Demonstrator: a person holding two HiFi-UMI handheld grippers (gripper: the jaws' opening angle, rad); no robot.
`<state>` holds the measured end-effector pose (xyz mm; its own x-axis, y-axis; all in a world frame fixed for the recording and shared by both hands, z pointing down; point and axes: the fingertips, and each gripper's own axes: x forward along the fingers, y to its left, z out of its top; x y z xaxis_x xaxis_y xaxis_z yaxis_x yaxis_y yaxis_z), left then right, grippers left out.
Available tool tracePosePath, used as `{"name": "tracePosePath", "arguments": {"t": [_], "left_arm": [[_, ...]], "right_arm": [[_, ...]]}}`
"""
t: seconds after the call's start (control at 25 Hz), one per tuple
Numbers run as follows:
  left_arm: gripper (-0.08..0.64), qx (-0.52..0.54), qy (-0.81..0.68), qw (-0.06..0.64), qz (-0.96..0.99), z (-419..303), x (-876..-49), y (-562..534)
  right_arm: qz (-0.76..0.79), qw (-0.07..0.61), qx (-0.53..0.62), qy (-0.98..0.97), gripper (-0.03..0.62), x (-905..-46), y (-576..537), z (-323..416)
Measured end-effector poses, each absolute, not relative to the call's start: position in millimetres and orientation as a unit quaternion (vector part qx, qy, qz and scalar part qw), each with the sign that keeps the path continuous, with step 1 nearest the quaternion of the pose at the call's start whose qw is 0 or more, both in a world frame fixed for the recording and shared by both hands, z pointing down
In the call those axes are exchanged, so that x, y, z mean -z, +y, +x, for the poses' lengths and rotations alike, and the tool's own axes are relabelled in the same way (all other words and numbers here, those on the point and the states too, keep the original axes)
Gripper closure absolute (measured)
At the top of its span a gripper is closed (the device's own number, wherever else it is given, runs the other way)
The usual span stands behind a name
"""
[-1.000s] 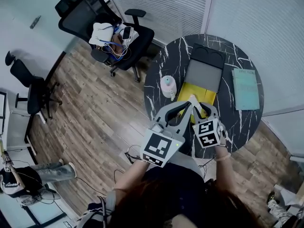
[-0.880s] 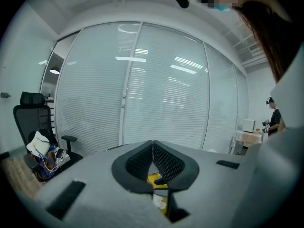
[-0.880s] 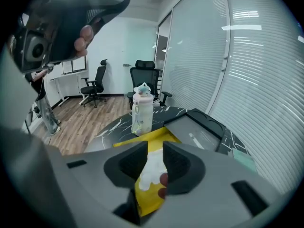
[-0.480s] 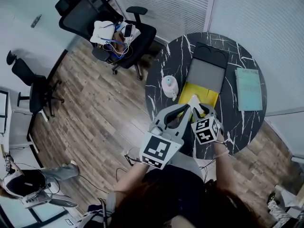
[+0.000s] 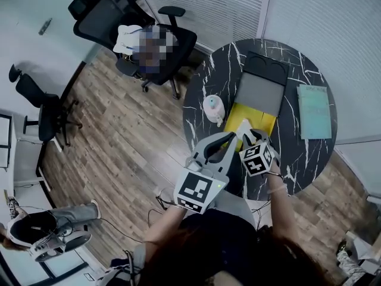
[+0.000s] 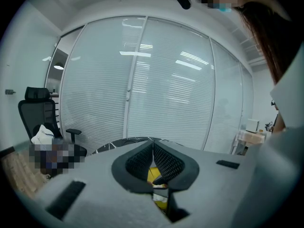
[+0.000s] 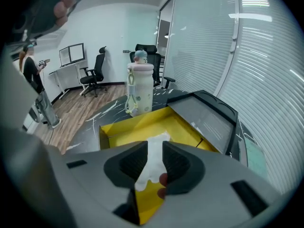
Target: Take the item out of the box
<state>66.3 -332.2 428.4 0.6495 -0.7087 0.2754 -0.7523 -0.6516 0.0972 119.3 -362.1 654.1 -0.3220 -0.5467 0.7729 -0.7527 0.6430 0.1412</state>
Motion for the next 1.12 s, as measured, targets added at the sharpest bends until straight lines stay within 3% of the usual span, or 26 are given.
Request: {"name": "tracePosePath", "arguments": {"t": [1.12], "left_arm": [[0.534, -0.134, -0.413, 0.117, 0.893, 53.9, -446.3, -323.5]], "right_arm": [[0.384, 0.478, -0.181, -0.769, 0.548, -704.6, -368.1, 121.1]]}}
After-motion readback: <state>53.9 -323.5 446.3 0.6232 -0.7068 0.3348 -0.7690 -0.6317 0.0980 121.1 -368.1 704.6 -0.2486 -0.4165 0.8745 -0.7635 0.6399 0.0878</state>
